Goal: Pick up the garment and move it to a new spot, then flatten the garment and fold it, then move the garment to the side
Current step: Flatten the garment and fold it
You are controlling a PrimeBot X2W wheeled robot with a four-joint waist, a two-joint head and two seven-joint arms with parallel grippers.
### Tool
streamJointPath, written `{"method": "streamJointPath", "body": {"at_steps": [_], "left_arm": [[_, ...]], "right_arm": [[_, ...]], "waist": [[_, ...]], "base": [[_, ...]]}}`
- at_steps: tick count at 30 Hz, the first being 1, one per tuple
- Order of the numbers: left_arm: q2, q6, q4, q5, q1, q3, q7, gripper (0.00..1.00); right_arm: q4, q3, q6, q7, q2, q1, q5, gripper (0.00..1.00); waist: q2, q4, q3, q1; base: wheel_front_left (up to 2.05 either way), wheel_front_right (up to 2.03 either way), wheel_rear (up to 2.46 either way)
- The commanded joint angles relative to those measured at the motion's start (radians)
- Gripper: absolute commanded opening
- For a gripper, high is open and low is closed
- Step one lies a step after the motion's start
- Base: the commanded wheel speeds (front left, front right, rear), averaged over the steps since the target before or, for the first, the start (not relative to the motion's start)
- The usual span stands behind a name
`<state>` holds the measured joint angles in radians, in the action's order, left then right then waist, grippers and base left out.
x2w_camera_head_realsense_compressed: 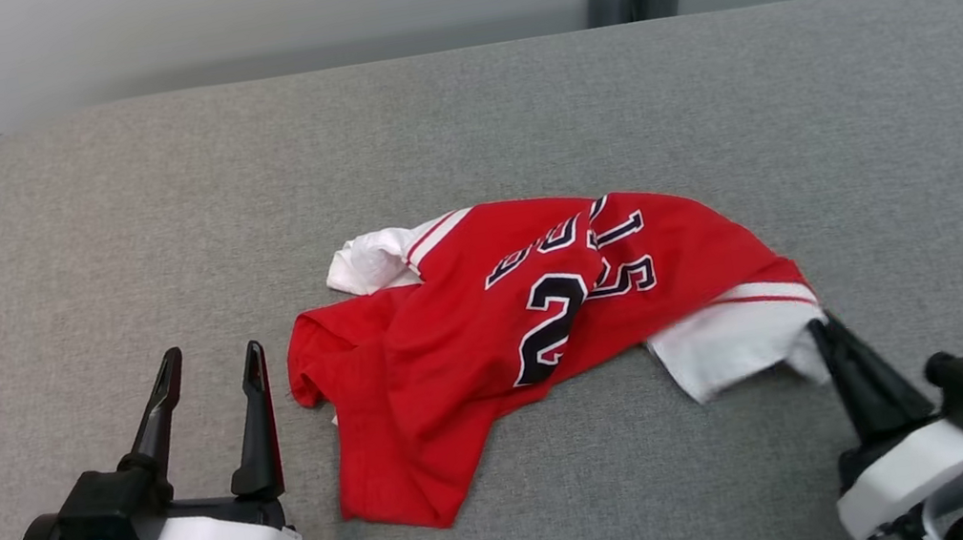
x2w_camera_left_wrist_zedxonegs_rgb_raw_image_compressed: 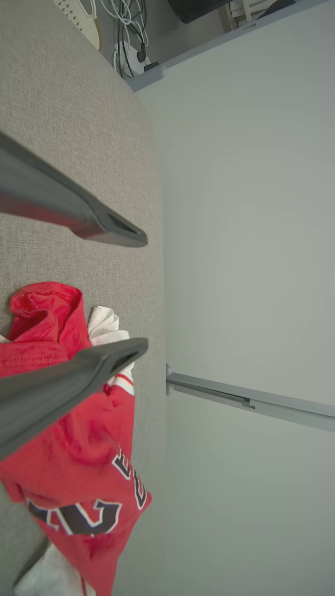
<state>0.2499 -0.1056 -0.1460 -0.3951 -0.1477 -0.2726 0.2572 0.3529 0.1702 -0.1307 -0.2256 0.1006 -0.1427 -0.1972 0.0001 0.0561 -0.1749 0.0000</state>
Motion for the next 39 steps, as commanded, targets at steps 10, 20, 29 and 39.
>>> {"method": "streamJointPath", "body": {"at_steps": [10,20,29,39], "left_arm": [[0.013,-0.003,0.009,0.011,-0.011,0.006,0.005,1.0],[0.011,-0.005,0.008,0.008,-0.025,0.003,0.006,1.0],[0.006,-0.007,0.021,0.018,-0.016,0.007,0.007,1.0],[0.006,-0.022,0.033,0.017,0.06,0.026,0.008,1.0]], "right_arm": [[-0.303,-0.228,0.0,0.07,0.033,0.074,0.048,0.0],[-0.11,-0.389,0.0,0.081,0.015,0.089,0.001,0.0],[0.099,-0.354,-0.001,-0.006,0.001,0.026,-0.027,1.0],[-0.108,-0.296,0.0,-0.03,-0.016,0.072,0.0,1.0]], "waist": [[-0.0001,-0.033,-0.006,0.0],[-0.0001,-0.026,-0.018,0.0],[-0.0001,-0.026,-0.007,0.0],[-0.0001,-0.057,0.057,0.0]], "base": [[0.0,0.0,0.0],[0.0,0.0,0.0],[0.0,0.0,0.0],[0.0,0.0,0.0]]}}
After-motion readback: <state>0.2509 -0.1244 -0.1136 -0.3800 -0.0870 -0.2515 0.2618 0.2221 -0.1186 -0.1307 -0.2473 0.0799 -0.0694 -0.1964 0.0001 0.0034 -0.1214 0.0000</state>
